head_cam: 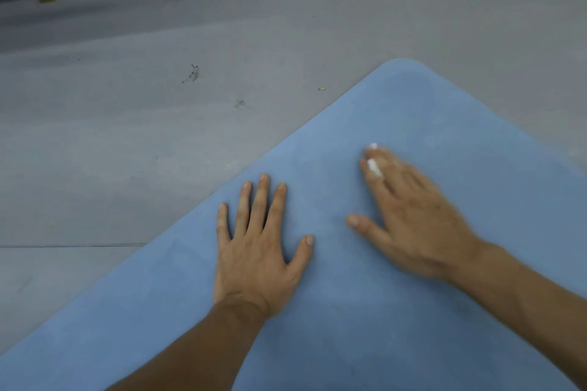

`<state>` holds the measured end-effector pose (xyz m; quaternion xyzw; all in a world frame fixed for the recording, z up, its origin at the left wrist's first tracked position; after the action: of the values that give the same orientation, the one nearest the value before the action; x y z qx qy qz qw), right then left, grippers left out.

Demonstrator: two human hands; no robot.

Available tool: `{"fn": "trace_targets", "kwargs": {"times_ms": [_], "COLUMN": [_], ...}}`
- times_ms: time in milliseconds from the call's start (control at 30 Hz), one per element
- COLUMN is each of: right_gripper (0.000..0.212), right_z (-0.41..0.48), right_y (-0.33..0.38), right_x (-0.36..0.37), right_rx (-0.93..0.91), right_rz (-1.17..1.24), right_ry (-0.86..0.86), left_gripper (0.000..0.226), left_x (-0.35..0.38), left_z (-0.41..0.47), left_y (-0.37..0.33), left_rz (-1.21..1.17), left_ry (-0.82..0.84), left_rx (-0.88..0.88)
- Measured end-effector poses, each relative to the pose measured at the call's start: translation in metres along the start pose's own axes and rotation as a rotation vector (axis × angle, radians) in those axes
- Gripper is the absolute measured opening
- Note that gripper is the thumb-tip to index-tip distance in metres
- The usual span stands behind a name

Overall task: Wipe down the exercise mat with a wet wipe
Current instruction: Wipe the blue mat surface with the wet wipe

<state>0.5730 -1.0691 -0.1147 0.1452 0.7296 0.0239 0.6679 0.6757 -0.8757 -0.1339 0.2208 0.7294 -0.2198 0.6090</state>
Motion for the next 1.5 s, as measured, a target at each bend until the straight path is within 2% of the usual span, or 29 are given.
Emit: {"fn": "trace_targets", "kwargs": {"times_ms": [167, 267, 300, 367, 433, 467, 500, 600, 700, 833, 1033, 1100, 1167, 1267, 1400, 1500], "right_gripper": [0.082, 0.058, 0.057, 0.068, 0.061, 0.053, 0.05, 0.064, 0.072, 0.07, 0.046, 0.045, 0.048, 0.056, 0.078, 0.088], "right_z": [-0.042, -0.045, -0.041, -0.032, -0.024, -0.022, -0.021, -0.03, -0.054, -0.07, -0.063, -0.063, -0.06, -0.051, -0.034, -0.024], "right_y": [0.07, 0.061, 0.049, 0.016, -0.009, -0.012, -0.009, 0.022, 0.053, 0.07, 0.1, 0.098, 0.084, 0.039, -0.008, 0.001], "right_x": [0.019, 0.009, 0.003, -0.013, -0.022, -0.023, -0.021, 0.001, 0.023, 0.023, 0.026, 0.029, 0.027, 0.014, -0.001, -0.003], "right_rx": [-0.269, -0.293, -0.25, -0.083, 0.047, 0.054, 0.034, -0.07, -0.212, -0.245, -0.354, -0.376, -0.341, -0.146, 0.078, 0.098], "right_rz": [0.108, 0.06, 0.075, 0.175, 0.176, 0.143, 0.127, 0.13, 0.006, 0.023, -0.001, -0.014, -0.02, -0.048, -0.076, -0.024], "right_ry": [-0.021, -0.099, -0.148, -0.239, -0.271, -0.269, -0.256, -0.103, -0.011, -0.092, -0.21, -0.24, -0.261, -0.255, -0.131, -0.101], "left_gripper": [0.083, 0.082, 0.082, 0.082, 0.081, 0.081, 0.081, 0.082, 0.082, 0.081, 0.08, 0.08, 0.081, 0.082, 0.081, 0.081], "left_x": [0.0, 0.0, 0.0, 0.0, -0.001, -0.001, 0.0, 0.0, 0.0, 0.001, 0.0, 0.0, 0.0, -0.001, -0.001, -0.001], "left_z": [-0.001, 0.0, 0.0, 0.0, 0.0, 0.0, 0.0, 0.0, 0.0, 0.0, -0.001, -0.001, 0.0, 0.0, 0.0, 0.0], "left_y": [0.0, 0.0, 0.0, 0.0, 0.0, 0.0, 0.001, 0.001, 0.001, 0.001, 0.0, 0.0, 0.001, 0.001, 0.001, 0.0], "left_rz": [-0.012, -0.008, -0.006, -0.015, -0.028, -0.025, -0.019, -0.015, -0.017, -0.016, -0.008, -0.011, -0.015, -0.014, -0.02, -0.022], "left_ry": [-0.006, -0.008, -0.011, -0.018, -0.021, -0.021, -0.02, -0.02, -0.023, -0.025, -0.016, -0.012, -0.009, -0.011, -0.015, -0.016], "left_rx": [0.007, 0.0, 0.0, 0.005, 0.007, 0.005, 0.004, 0.008, 0.012, 0.012, 0.009, 0.008, 0.004, 0.002, -0.001, 0.0]}}
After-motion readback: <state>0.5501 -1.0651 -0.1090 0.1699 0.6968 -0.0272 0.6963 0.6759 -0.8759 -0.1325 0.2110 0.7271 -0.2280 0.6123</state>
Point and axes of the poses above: each hand's wrist, its own z-axis towards the middle knuckle, its own x-axis out of the palm, y = z × x, the point moved 7 cm from there along z, towards the middle knuckle, and after that the axes turned 7 degrees about -x, right-handed, at the moved point
